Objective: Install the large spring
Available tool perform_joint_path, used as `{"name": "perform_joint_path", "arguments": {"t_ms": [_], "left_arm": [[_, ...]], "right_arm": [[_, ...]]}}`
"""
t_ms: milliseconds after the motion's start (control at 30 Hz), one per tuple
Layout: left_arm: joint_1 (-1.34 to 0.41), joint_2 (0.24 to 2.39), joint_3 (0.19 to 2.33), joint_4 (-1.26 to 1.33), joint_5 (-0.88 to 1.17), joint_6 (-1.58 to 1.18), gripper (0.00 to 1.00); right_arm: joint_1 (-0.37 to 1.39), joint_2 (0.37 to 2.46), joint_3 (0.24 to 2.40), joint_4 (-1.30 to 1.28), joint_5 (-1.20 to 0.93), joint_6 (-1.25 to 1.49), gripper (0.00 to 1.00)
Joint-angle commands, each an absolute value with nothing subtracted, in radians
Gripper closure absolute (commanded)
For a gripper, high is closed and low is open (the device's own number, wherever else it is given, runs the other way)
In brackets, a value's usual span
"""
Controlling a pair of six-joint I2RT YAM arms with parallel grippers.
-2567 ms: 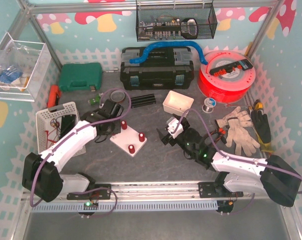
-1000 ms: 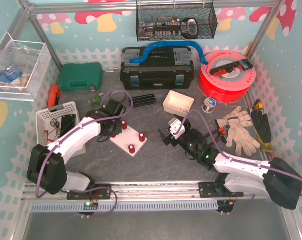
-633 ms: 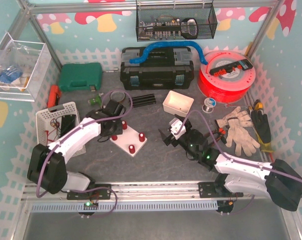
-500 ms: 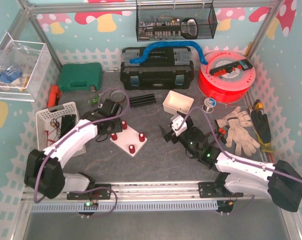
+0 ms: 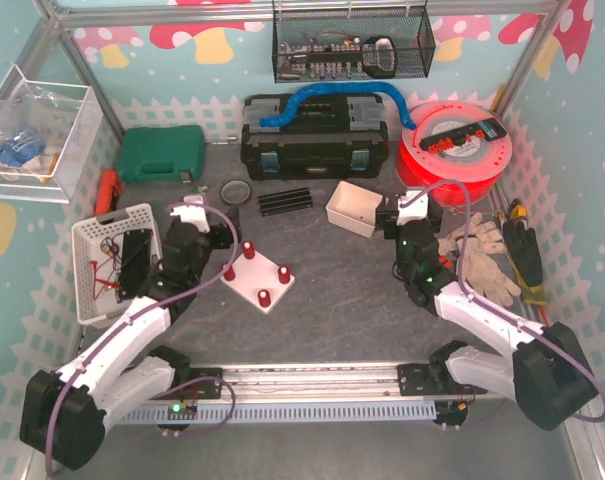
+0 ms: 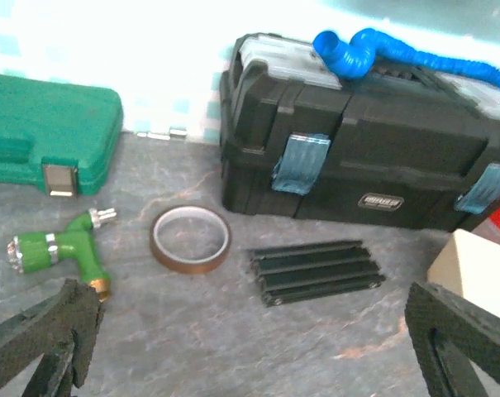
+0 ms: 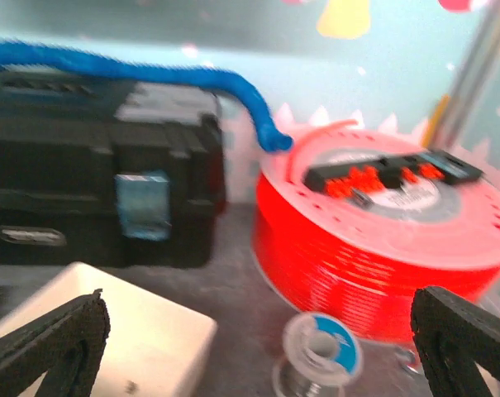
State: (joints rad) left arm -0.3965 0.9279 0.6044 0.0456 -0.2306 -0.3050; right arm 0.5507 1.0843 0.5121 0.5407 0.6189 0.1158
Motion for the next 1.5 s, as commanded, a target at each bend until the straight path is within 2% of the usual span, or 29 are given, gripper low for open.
{"name": "perform_joint_path", "arguments": {"t_ms": [0,67,133,200,300,467,500,600,700,767,867,1000,1033,1100,1233,1467], "left_arm": [[-0.391,0.966,0.411,0.56,-0.295,-0.124,0.01],[-0.391,1.021,0.347,0.703,-0.329,-0.062,0.01],[-0.384,1.087,0.316,0.783,-0.353,0.022,0.01],[-0.359,1.165,0.313,0.811,-0.369,0.082,0.01],[-0.3,1.265,0.344,0.763,-0.341,0.06,0.01],[-0.229,1.362,0.308,0.891,-0.244,0.032,0.01],[-0.222,1.366,0.315,0.883,-0.23,0.035,0.01],[-0.199,1.382,0.288,0.992,-0.193,0.053,0.01],[-0.164,1.388,0.284,1.025,-0.09,0.055,0.01],[-0.152,1.396,0.276,1.054,-0.04,0.069,0.01],[-0.15,1.433,0.233,1.18,0.013,0.076,0.01],[-0.129,1.435,0.234,1.184,0.003,0.042,0.01],[-0.122,1.431,0.236,1.174,0.006,0.032,0.01],[-0.098,1.44,0.219,1.217,0.036,0.011,0.01],[-0.071,1.528,0.185,1.366,0.061,-0.001,0.01],[-0.043,1.528,0.223,1.288,0.06,-0.043,0.01]], "right_arm": [[0.448,1.144,0.435,0.599,0.576,0.121,0.01],[0.404,1.194,0.409,0.63,0.54,0.093,0.01],[0.357,1.235,0.437,0.592,0.517,0.099,0.01],[0.328,1.256,0.432,0.663,0.473,0.031,0.01],[0.292,1.305,0.403,0.761,0.499,-0.039,0.01],[0.198,1.402,0.351,0.852,0.441,-0.021,0.01],[0.189,1.401,0.355,0.843,0.419,-0.023,0.01],[0.166,1.43,0.304,1.051,0.341,-0.088,0.01],[0.092,1.497,0.303,1.138,0.249,-0.035,0.01],[0.056,1.491,0.325,1.073,0.186,-0.003,0.01],[0.031,1.487,0.307,1.111,0.145,0.006,0.01],[0.017,1.531,0.193,1.365,0.138,0.013,0.01],[0.015,1.515,0.209,1.285,0.14,0.021,0.01],[0.012,1.528,0.197,1.347,0.139,0.018,0.01],[0.012,1.514,0.208,1.298,0.142,0.025,0.01],[0.012,1.515,0.209,1.296,0.142,0.024,0.01]]}}
